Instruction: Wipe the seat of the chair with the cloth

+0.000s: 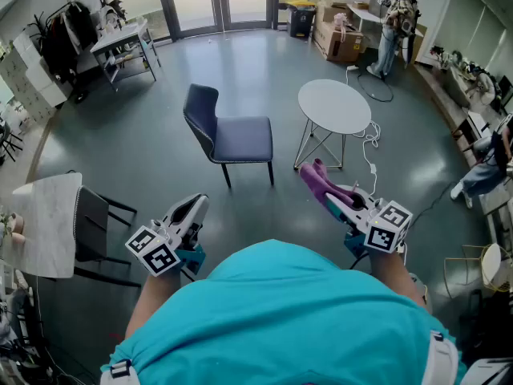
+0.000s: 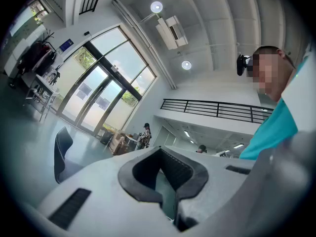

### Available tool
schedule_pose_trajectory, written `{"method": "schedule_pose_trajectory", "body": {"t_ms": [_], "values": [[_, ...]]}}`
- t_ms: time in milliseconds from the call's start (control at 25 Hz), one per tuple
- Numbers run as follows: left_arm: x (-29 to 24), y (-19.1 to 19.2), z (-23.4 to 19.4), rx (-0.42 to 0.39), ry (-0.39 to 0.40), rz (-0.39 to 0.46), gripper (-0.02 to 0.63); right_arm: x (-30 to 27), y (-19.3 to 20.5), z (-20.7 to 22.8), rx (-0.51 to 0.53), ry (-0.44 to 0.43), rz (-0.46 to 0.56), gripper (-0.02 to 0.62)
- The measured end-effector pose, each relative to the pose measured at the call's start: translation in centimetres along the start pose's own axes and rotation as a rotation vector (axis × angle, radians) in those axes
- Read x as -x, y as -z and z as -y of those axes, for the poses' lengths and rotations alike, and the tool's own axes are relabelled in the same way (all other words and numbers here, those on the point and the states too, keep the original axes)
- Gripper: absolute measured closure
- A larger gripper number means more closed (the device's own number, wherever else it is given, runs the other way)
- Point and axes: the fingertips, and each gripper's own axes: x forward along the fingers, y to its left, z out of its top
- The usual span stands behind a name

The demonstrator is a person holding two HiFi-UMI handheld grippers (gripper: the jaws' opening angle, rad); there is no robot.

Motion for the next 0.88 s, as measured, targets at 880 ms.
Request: {"method": "schedule_pose_trajectory", "body": {"t_ms": [880], "values": [[-0.15, 0.08, -0.07, -0.005, 0.009, 0.012, 0.603, 0.37, 0.22, 0.2, 0.002, 0.004, 0.005, 0.548]]}}
